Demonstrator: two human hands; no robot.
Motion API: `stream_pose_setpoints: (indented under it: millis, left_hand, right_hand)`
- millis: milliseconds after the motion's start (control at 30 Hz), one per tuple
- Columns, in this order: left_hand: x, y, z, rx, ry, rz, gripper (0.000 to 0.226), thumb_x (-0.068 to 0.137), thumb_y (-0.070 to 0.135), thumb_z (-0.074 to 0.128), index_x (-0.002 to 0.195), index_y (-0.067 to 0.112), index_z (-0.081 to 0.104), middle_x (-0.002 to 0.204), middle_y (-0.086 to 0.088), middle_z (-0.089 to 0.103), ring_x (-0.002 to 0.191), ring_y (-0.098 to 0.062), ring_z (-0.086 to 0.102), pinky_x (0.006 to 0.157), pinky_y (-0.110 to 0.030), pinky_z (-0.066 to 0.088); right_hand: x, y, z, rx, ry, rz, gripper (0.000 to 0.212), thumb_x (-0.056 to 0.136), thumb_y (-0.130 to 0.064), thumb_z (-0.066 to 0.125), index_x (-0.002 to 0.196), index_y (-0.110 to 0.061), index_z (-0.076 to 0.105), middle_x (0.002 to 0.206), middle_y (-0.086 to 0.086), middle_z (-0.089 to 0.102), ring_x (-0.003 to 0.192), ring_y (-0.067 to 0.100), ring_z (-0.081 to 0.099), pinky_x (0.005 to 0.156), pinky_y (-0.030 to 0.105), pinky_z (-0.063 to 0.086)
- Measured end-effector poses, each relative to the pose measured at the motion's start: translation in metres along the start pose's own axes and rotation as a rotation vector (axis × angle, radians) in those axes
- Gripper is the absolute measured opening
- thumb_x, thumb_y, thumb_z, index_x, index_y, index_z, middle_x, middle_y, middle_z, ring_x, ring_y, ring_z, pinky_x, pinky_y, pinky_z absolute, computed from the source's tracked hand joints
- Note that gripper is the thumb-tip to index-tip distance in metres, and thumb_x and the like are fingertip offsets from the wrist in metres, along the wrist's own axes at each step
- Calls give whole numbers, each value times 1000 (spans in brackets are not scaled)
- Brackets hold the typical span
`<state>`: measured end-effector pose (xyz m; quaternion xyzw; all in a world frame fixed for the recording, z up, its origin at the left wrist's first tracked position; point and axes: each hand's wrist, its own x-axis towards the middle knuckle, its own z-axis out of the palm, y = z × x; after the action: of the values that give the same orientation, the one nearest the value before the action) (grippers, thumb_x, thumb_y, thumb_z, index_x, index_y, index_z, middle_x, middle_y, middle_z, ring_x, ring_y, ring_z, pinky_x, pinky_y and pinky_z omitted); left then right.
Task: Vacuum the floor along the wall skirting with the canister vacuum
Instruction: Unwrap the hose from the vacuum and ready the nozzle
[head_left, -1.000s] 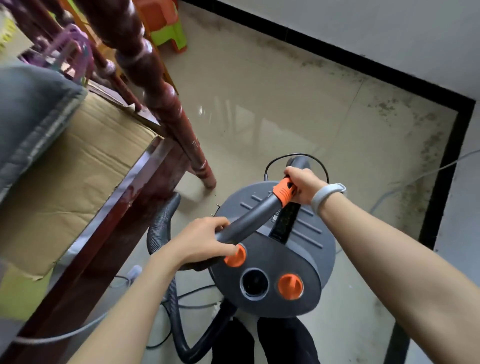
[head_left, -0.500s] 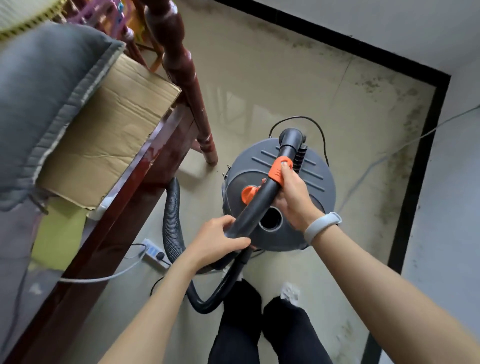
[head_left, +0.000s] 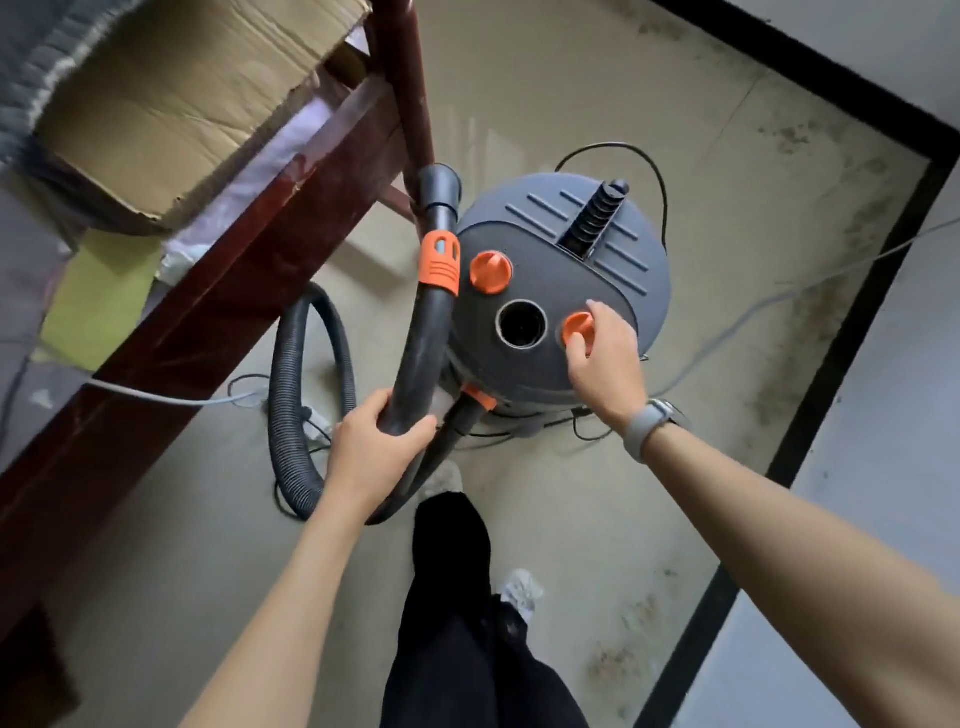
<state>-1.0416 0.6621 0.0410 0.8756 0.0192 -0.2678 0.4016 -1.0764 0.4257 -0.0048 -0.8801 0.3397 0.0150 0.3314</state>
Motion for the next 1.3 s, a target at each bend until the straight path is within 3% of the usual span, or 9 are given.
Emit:
stream_pose_setpoints:
  millis: [133, 233, 300, 400, 533, 600, 967, 1167, 1300]
  left_hand:
    - [3, 1, 8, -43, -1, -18, 26, 68, 40, 68, 82, 21, 59, 81, 4, 67, 86, -23, 62, 82, -42, 51]
    - [10, 16, 17, -54, 11, -15, 33, 59, 49, 62, 75, 21, 56, 71, 5, 63, 79, -23, 59, 77, -41, 50]
    - [23, 29, 22, -84, 18, -8, 23, 62, 46, 63, 71, 26, 56, 69, 7, 63, 78, -23, 59, 77, -40, 50]
    - [49, 42, 27, -95, 49, -13, 21, 67, 43, 67, 79, 26, 60, 77, 4, 67, 86, -25, 61, 78, -40, 51]
    - [73, 43, 30, -82, 72, -40, 43, 58, 54, 60, 87, 21, 64, 80, 3, 69, 87, -25, 62, 80, -43, 51]
    - [77, 42, 32, -70, 73, -64, 45, 56, 54, 60, 87, 22, 65, 80, 3, 70, 86, -25, 63, 80, -43, 51]
    - [85, 78, 60, -72, 162, -135, 48, 51, 62, 56, 84, 28, 64, 77, 6, 67, 84, -23, 62, 78, -36, 51]
    - [77, 113, 89, 17, 262, -183, 34, 71, 37, 76, 102, 28, 67, 95, 3, 71, 96, -24, 62, 82, -32, 48]
    - [67, 131, 106, -101, 322, -209, 54, 53, 58, 61, 99, 30, 68, 90, 7, 72, 93, -20, 64, 85, -36, 51]
  right_hand:
    - [31, -18, -6, -4, 5, 31, 56, 94, -26, 39, 141, 4, 35, 141, 21, 43, 133, 34, 36, 109, 37, 25]
    - [65, -39, -7, 99, -17, 180, 47, 96, -25, 41, 135, 1, 38, 138, 22, 41, 129, 37, 37, 104, 39, 30]
    - [92, -54, -10, 136, 3, 339, 47, 96, -27, 41, 134, 0, 36, 138, 22, 36, 126, 39, 39, 102, 39, 30]
    - [127, -61, -8, 97, 8, 487, 55, 97, -28, 43, 139, 3, 24, 147, 20, 29, 133, 37, 34, 104, 37, 27]
    - [149, -57, 6, 119, 25, 520, 73, 97, -26, 47, 147, 2, 1, 150, 21, 27, 134, 37, 33, 105, 39, 28]
    - [152, -55, 11, 80, 62, 518, 71, 96, -20, 43, 148, 1, 0, 149, 20, 28, 131, 39, 38, 102, 41, 32]
    - [175, -30, -4, -109, -129, 143, 76, 94, -20, 44, 148, 4, -4, 146, 26, 29, 123, 44, 44, 94, 41, 37]
    - [207, -14, -27, -238, -316, -185, 77, 93, -20, 47, 149, 2, -2, 142, 25, 33, 119, 47, 44, 93, 43, 38]
    - [229, -8, -39, -295, -409, -324, 77, 93, -20, 47, 150, 1, -1, 140, 25, 34, 117, 48, 45, 92, 45, 39]
